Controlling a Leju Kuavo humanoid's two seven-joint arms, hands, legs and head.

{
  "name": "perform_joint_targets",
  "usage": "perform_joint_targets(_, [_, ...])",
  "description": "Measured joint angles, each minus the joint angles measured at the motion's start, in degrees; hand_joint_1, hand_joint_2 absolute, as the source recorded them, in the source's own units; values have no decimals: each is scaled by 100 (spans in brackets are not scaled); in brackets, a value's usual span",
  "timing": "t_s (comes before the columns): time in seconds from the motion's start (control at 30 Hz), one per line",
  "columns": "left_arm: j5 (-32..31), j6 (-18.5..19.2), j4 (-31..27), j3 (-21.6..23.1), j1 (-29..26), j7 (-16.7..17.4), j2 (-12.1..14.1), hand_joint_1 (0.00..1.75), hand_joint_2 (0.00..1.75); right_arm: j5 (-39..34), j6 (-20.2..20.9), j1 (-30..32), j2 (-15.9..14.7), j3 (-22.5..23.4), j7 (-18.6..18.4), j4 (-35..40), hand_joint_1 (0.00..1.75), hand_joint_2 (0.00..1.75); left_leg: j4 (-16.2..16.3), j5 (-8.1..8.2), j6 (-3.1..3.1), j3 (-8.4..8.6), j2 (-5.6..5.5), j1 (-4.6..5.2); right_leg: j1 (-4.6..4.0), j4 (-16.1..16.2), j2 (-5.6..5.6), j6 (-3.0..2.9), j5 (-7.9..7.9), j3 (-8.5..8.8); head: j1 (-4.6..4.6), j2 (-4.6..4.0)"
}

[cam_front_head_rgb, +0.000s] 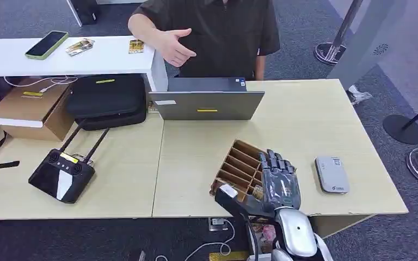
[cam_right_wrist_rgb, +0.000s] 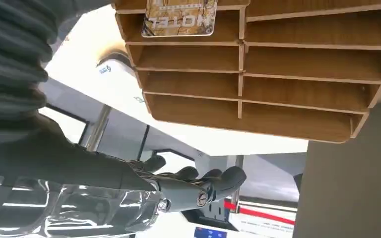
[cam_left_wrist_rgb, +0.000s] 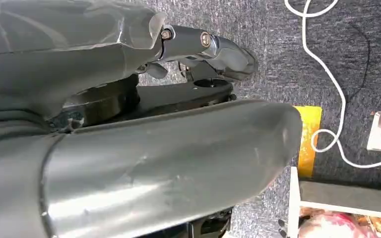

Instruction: Pass the card to the sensor for recognition and then transmit it.

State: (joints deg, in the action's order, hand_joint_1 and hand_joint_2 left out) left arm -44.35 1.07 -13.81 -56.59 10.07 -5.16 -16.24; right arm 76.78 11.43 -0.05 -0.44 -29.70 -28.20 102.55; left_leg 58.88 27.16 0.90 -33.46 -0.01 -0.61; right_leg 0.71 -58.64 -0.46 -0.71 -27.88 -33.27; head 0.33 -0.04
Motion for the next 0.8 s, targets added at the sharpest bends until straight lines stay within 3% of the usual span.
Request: perform_joint_targets(0.8, [13,2,0,101,-1,0,20,0,0,-17,17,17,2,-153,2,-194,0,175,0,0,0,0,0,0,0,0,0,0,0,0,0,0])
